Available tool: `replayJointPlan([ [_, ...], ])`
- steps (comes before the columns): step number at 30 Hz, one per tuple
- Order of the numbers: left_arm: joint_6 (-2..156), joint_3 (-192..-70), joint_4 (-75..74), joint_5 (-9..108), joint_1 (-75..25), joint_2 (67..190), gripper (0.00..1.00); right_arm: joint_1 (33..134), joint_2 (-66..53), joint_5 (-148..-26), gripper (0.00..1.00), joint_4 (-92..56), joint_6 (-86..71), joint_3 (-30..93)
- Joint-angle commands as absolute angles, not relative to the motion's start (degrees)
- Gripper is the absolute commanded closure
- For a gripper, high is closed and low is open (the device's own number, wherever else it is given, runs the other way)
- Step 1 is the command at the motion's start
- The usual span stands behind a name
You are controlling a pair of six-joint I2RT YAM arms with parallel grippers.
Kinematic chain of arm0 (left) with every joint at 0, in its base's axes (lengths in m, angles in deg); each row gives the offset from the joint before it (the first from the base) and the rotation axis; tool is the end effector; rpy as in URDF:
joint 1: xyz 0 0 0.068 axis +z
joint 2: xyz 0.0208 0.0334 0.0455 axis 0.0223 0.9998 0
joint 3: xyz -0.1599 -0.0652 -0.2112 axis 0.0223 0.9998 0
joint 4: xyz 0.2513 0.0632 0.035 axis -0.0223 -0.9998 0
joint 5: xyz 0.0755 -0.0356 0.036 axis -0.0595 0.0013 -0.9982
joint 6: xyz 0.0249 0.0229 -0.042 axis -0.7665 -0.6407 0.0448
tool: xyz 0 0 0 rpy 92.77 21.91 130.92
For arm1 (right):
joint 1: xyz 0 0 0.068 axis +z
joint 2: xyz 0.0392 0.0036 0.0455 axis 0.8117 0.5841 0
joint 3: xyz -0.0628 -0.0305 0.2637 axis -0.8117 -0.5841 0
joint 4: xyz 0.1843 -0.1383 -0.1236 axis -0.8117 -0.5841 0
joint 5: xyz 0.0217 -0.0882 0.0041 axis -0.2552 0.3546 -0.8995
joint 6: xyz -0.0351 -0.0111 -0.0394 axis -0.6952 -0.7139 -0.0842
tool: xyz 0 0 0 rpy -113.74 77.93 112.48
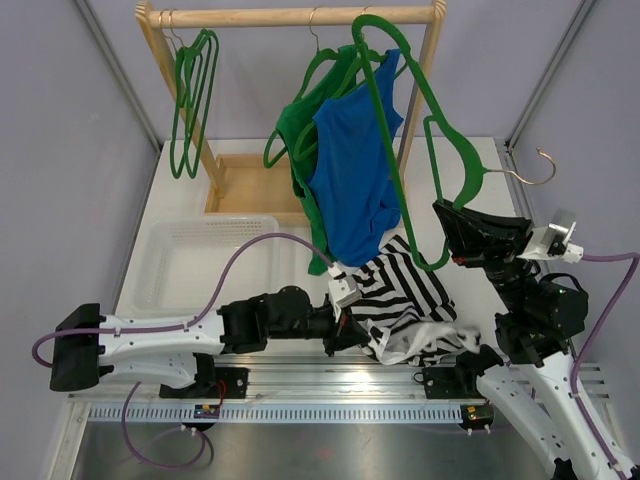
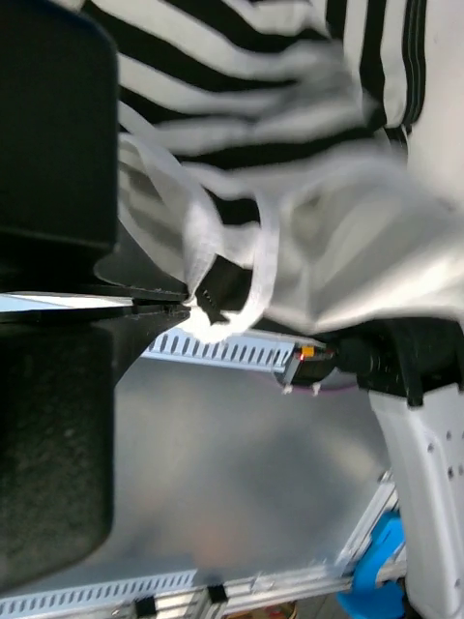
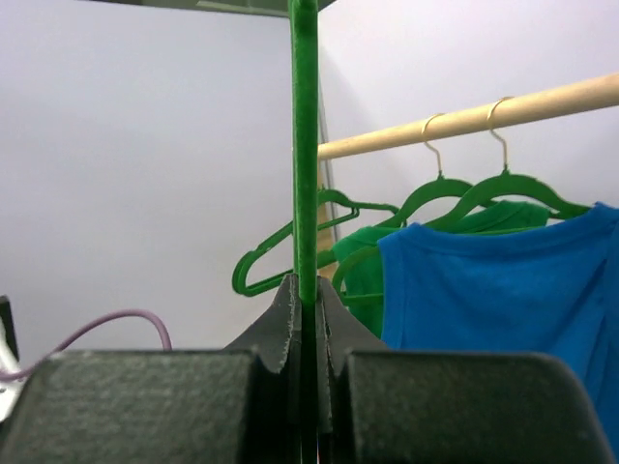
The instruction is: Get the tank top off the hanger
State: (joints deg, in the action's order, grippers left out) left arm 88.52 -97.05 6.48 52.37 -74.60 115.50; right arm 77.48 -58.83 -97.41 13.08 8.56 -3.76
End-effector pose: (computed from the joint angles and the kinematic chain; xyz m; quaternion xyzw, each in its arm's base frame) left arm 0.0544 -0.2449 0.2726 0.4074 0.6812 -0.5081 0.3344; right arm 0.0830 0.0480 0.4218 -0.1480 0.3992 0.4139 0.8046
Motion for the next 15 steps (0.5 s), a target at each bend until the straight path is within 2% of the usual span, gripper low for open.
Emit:
replayJointPlan([
  [1,89.5,-97.0,5.1,41.5,-74.6,114.4,1.00,77.6,-59.5,-91.3,1.00,13.4,5.6,-1.2],
  [3,92.0,-98.6,0.7,29.2,-74.6,113.4,1.00,77.7,-58.6,-89.5,1.00,0.8,4.1,6.7],
  [4,93.3,-99.5,-5.4,24.6,-74.6,112.1,1.00,77.7,-58.1,-87.9,1.00,-12.9,4.1,9.8],
  [7,100.2,-102.4,-18.2,4.7,-74.6,108.3,1.00,77.6,-55.9,-81.9,1.00,-36.4,1.7,20.1],
  [10,104.0,-102.4,-25.1,-0.4,-74.6,104.3,1.00,77.6,-54.4,-75.6,1.00,-51.5,0.1,27.1],
  [13,103.1,-101.8,-26.7,0.2,-74.6,99.5,1.00,77.7,-52.0,-69.9,1.00,-64.3,0.7,33.4],
  [15,102.8,-101.6,-28.1,1.8,-74.6,97.1,0.96,77.7,-48.3,-67.8,1.00,-69.7,1.5,38.1],
])
